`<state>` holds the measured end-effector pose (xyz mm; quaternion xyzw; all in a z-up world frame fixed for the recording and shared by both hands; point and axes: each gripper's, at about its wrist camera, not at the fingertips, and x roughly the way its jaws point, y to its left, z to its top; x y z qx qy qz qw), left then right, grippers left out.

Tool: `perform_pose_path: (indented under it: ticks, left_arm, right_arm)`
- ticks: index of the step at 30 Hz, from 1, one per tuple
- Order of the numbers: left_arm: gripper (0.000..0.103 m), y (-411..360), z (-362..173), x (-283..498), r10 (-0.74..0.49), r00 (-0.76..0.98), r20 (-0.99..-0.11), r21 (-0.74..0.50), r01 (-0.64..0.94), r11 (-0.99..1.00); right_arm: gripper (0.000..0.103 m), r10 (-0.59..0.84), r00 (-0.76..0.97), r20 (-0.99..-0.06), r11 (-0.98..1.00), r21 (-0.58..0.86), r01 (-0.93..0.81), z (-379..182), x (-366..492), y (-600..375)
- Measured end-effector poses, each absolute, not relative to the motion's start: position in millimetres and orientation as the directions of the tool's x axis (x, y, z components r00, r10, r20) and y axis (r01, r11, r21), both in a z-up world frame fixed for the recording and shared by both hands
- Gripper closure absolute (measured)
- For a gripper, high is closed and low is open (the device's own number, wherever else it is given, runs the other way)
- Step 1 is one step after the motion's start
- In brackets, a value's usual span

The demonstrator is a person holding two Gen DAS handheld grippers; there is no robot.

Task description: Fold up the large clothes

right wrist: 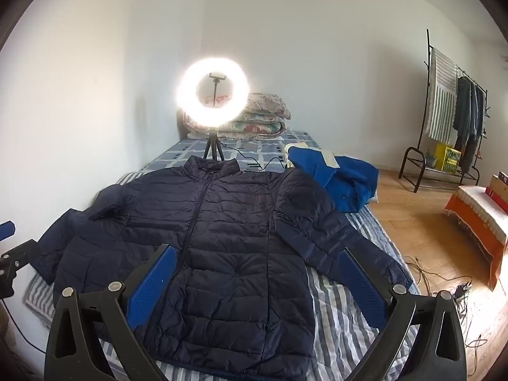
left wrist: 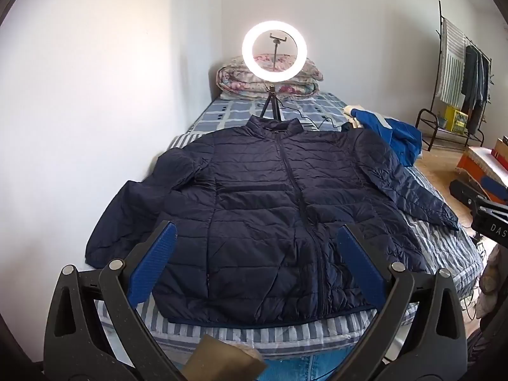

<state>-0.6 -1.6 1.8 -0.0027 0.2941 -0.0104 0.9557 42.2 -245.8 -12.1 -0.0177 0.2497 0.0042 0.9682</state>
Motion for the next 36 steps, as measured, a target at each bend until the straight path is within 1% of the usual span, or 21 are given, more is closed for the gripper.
perform_pose_path:
  ticks: [7, 9, 11, 13, 14, 21, 22, 31, 32, 36]
  left_arm:
    - [0.0, -14.3, 8.1, 2.2, -0.071, 0.83, -0.553, -0.039, 0.06, 0.997]
    - [0.0, 17.8, 25.5, -27.7, 0.019, 0.848, -0.529, -0.022, -0.036, 0.999]
    - [0.0, 20.9, 29.3, -28.3, 0.019, 0.849, -0.527, -0.027, -0.039, 0.999]
    - [0.0, 24.5, 32.5, -26.9, 0.017, 0.849, -0.529, -0.032, -0.04, 0.999]
    - [0.0, 17.2, 29.8, -33.5, 0.024, 0.854, -0.52, -0.023, -0.042, 0.999]
    - [0.0, 19.7, 35.5, -33.0, 0.028, 0.858, -0.512, -0.019, -0.043, 0.999]
    - [0.0, 16.1, 30.1, -38.0, 0.028, 0.86, -0.509, -0.017, -0.042, 0.999]
    - [0.0, 14.7, 42.8, -36.6, 0.037, 0.865, -0.501, -0.007, -0.047, 0.999]
    - [0.0, 13.6, 34.6, -41.4, 0.039, 0.866, -0.498, -0.005, -0.048, 0.999]
    - [0.0, 14.2, 41.1, -38.7, 0.044, 0.868, -0.495, -0.004, -0.053, 0.999]
  right_arm:
    - [0.0, 0.042, 0.853, -0.52, 0.999, 0.022, -0.036, -11.9, 36.5, -243.9]
    - [0.0, 0.056, 0.849, -0.526, 0.998, 0.035, -0.044, -9.5, 34.1, -244.0]
    - [0.0, 0.063, 0.845, -0.531, 0.998, 0.042, -0.048, -6.5, 32.4, -244.7]
    - [0.0, -0.022, 0.85, -0.527, 1.0, 0.001, 0.027, -6.3, 32.5, -255.1]
    - [0.0, -0.027, 0.849, -0.528, 0.999, 0.002, 0.032, -6.8, 32.1, -255.7]
    - [0.0, -0.028, 0.842, -0.538, 0.999, 0.011, 0.04, -7.8, 32.4, -261.0]
    - [0.0, -0.027, 0.843, -0.538, 0.999, 0.01, 0.038, -7.6, 32.3, -260.4]
    - [0.0, -0.03, 0.85, -0.527, 0.999, 0.0, 0.035, -7.4, 32.8, -256.2]
    - [0.0, -0.03, 0.85, -0.526, 0.999, 0.0, 0.035, -7.5, 32.6, -256.1]
    - [0.0, -0.031, 0.851, -0.525, 0.999, -0.002, 0.035, -6.9, 33.2, -255.4]
